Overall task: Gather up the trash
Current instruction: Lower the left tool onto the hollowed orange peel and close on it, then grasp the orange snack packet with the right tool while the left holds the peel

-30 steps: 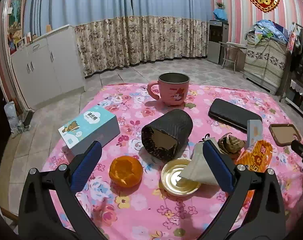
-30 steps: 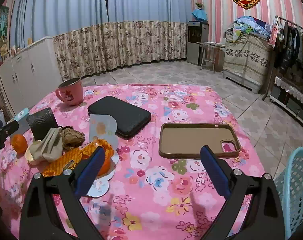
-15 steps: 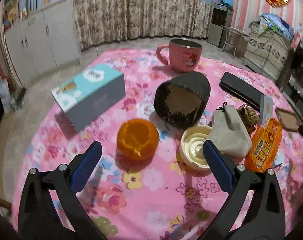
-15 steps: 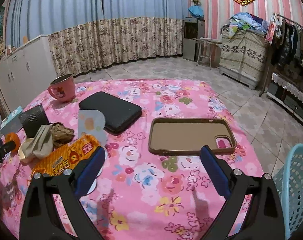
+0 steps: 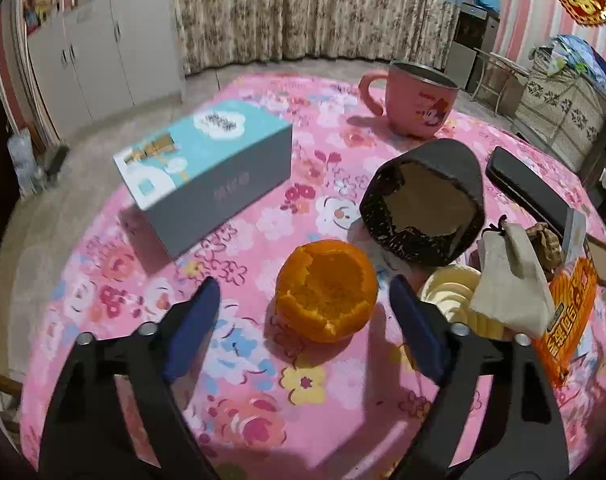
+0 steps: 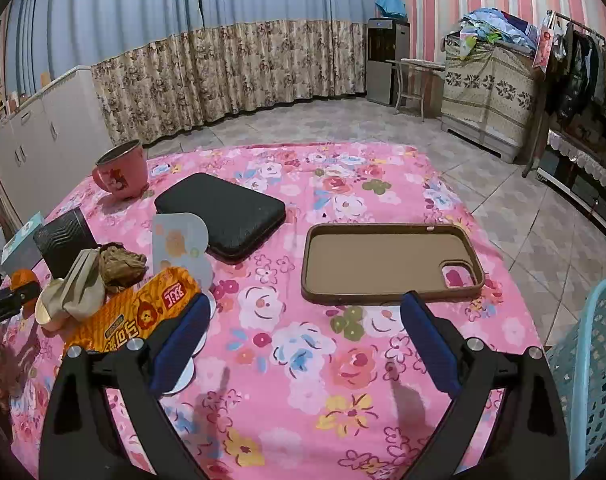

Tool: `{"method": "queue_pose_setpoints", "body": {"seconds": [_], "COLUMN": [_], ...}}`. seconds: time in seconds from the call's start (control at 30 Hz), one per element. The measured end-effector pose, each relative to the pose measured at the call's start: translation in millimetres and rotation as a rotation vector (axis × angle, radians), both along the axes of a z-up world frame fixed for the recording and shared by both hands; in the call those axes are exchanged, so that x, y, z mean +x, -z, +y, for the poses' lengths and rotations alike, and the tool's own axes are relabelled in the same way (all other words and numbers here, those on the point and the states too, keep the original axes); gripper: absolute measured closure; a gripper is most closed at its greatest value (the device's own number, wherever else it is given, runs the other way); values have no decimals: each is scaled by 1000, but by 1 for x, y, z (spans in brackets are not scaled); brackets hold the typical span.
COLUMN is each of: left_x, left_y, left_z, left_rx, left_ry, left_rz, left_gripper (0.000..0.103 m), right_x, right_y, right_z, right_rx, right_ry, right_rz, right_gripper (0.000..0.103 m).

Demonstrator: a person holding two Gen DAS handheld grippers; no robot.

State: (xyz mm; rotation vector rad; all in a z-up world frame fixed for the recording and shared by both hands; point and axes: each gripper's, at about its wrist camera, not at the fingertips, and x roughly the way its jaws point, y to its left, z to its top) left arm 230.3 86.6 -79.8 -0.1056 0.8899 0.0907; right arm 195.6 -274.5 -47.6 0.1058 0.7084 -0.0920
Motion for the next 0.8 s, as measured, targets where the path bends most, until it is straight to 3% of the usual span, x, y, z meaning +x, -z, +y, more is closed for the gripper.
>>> {"method": "queue_pose_setpoints", "body": {"seconds": [0.17,0.33,0.53,0.8], "left_x": [6,6,8,-5], "left_y": [2,1,-4,-25], "left_z": [1,-1,-11,-15], "left_rx": [-22,-46,-5,14], "left_ry": [2,36,35,26], "left_rz": [3,0,8,-52], "left_gripper": [32,57,59,59], "right_x": [1,4,3,12], "right_y": [3,5,7,8], "right_z": [5,16,34,56], "right_rx": [-6,-28,-53,-50], "right_ry": [-9,-30,-72,-121], "right_rz": [7,14,22,34], "right_gripper": [9,9,9,9]}}
